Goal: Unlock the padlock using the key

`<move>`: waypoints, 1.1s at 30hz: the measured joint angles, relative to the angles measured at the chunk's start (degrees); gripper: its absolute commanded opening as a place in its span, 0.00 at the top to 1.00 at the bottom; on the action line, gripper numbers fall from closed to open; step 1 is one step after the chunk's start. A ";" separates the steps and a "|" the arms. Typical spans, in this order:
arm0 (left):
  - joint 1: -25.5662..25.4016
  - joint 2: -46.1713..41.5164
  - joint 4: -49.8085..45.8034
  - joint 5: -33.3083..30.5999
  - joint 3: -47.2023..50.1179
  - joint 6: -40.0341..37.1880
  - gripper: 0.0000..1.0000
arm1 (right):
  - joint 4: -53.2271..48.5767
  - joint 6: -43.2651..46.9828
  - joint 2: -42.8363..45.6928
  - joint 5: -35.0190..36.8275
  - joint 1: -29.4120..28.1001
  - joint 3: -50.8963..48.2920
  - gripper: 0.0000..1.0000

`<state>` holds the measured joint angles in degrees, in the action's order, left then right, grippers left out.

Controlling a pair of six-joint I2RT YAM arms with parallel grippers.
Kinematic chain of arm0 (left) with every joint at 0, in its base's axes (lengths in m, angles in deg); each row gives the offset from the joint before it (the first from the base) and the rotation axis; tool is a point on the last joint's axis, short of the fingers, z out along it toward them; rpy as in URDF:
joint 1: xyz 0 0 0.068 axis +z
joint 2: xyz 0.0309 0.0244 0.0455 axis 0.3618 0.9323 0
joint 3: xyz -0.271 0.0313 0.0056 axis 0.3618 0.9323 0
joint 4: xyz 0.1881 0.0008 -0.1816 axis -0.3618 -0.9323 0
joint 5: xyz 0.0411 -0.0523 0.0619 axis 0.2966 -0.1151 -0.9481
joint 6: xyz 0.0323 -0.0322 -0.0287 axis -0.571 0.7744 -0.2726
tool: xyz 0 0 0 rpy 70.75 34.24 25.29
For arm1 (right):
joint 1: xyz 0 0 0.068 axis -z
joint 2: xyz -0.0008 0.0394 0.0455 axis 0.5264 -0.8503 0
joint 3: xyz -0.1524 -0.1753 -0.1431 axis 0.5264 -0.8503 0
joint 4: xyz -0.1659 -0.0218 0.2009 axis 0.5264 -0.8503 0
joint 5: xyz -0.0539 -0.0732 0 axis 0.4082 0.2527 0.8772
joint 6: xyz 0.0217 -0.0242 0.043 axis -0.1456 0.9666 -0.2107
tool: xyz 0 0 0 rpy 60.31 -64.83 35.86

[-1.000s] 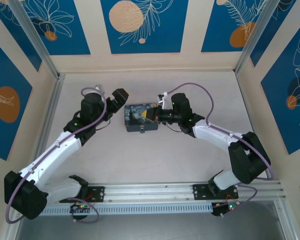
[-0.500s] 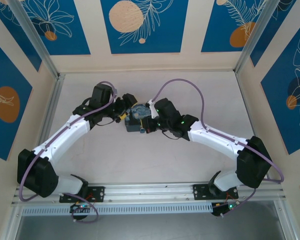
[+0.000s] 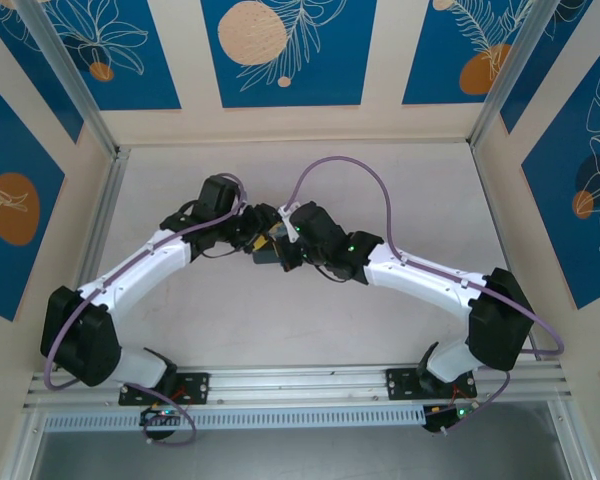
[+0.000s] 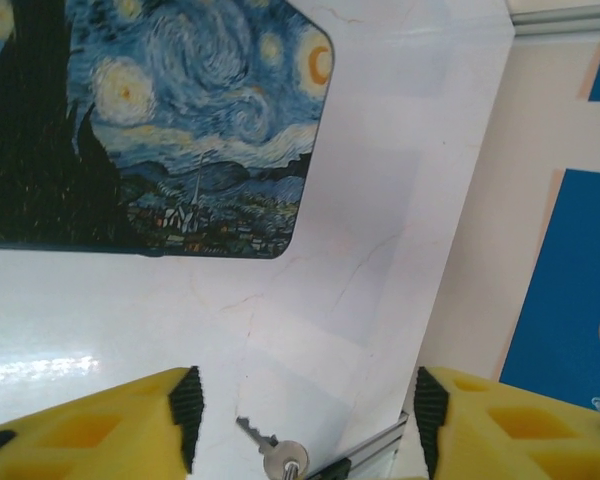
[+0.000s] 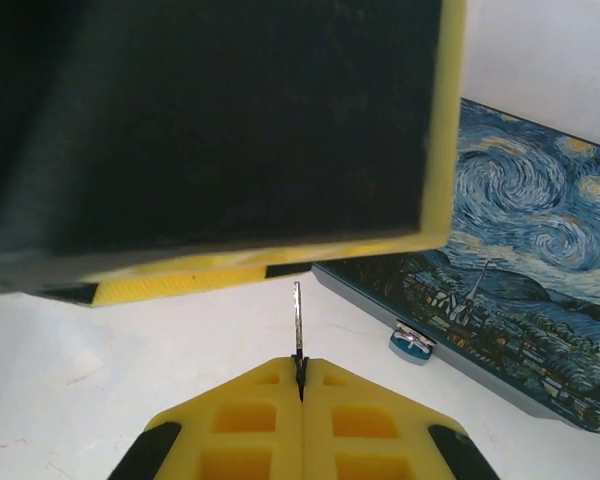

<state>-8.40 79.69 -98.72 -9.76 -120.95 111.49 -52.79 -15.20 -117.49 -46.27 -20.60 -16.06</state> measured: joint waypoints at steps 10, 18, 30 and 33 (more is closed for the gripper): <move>-0.44 0.31 0.68 -0.02 0.55 0.33 0.61 | -0.66 0.42 -0.48 0.59 -0.31 0.70 1.00; -0.68 0.83 1.07 -0.04 0.61 0.35 0.74 | -0.94 0.39 -0.70 0.79 -0.57 0.70 1.00; -1.44 2.14 1.44 -0.20 0.61 0.17 1.00 | -1.22 0.37 -0.74 1.22 -0.57 0.70 1.00; -1.57 2.21 1.44 -0.37 0.61 0.07 1.00 | -1.42 0.35 -0.74 1.44 -0.57 0.70 0.89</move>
<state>-9.97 81.90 -97.28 -10.14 -120.34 111.56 -54.21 -14.85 -118.23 -44.83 -21.17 -15.36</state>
